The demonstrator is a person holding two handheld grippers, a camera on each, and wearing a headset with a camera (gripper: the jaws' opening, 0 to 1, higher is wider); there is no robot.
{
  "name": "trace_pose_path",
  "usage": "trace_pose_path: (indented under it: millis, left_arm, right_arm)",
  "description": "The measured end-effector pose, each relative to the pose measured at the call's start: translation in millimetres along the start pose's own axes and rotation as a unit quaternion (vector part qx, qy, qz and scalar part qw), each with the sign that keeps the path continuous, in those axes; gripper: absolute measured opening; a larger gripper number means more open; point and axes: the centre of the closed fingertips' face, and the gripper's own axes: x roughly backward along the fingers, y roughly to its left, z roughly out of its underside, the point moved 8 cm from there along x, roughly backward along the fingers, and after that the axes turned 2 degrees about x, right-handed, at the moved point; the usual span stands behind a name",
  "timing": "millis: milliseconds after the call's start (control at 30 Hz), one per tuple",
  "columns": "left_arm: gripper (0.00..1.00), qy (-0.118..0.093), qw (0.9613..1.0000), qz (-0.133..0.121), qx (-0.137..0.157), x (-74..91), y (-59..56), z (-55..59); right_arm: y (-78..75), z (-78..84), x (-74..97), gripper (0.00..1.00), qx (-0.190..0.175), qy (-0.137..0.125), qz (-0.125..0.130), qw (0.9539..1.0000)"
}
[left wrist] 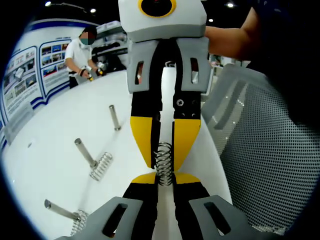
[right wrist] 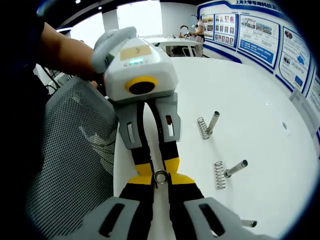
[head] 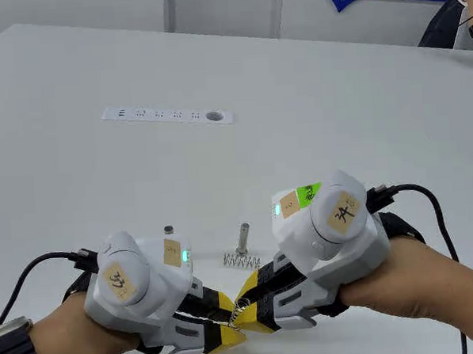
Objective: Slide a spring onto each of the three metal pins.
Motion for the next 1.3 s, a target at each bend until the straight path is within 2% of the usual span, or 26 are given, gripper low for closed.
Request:
trace_pose_path:
  millis: [133,267,433,667,1033,1300]
  left_arm:
    - [0.12,-0.006,1.0000,-0.002,0.003,0.7,-0.2,-0.5]
    - [0.18,-0.005,0.9999,-0.009,0.010,2.9,0.9,0.6]
    - [0.23,-0.005,0.9995,-0.021,0.022,12.3,4.9,4.4]
    - [0.28,-0.018,0.9981,-0.043,0.041,28.6,8.6,7.0]
    - [0.36,-0.041,0.9926,-0.086,0.075,53.5,13.5,18.1]
    - [0.41,-0.054,0.9891,-0.103,0.091,58.7,15.4,21.0]
  right_arm:
    - [-1.0,-0.7,2.9,0.12,-0.003,0.000,0.002,1.0000]
    - [-5.7,1.1,8.5,0.12,-0.006,0.003,0.013,0.9999]
    - [-12.4,6.4,18.5,0.12,-0.012,0.009,0.026,0.9996]
    - [-20.0,11.9,32.7,0.12,-0.022,0.014,0.043,0.9987]
    - [-33.3,17.7,61.6,0.12,-0.039,0.020,0.073,0.9964]
    - [-49.0,21.3,87.6,0.12,-0.047,0.024,0.106,0.9930]
